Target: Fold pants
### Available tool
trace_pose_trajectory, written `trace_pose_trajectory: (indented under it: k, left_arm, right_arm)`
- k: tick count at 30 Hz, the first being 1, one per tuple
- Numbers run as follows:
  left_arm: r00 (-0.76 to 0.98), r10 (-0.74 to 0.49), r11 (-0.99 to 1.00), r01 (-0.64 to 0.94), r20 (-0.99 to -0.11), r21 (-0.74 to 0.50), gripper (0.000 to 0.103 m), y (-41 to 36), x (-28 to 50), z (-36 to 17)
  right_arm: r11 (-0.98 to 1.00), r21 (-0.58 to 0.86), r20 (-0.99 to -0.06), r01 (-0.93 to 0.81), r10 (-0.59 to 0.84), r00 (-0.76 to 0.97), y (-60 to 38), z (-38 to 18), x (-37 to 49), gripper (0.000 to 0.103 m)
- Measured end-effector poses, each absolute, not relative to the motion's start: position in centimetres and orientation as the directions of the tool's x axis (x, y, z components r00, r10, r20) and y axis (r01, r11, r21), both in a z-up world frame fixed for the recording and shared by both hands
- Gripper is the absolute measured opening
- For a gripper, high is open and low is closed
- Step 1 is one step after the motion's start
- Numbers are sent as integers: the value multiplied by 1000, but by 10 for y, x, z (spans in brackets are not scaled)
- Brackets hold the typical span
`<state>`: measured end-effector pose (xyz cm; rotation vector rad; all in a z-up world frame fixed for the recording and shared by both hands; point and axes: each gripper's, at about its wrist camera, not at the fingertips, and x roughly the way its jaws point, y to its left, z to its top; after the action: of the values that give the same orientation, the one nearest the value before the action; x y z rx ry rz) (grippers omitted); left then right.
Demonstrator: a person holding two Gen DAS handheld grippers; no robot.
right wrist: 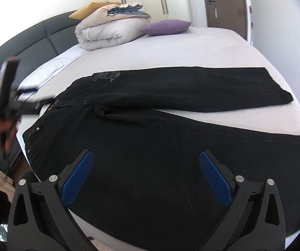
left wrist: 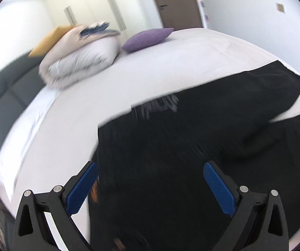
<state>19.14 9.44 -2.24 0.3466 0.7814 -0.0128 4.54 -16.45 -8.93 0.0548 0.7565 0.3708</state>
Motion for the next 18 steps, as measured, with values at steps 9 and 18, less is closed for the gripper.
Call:
trace_pose_trajectory:
  k: [9, 18]
  left_arm:
    - [513, -5, 852, 451, -858, 265, 85, 127, 363, -40]
    - [333, 27, 815, 539, -942, 214, 78, 134, 433, -101]
  right_arm:
    - [882, 252, -700, -397, 450, 555, -188, -119, 98, 78]
    - [844, 322, -723, -429, 511, 465, -186, -153, 126, 73]
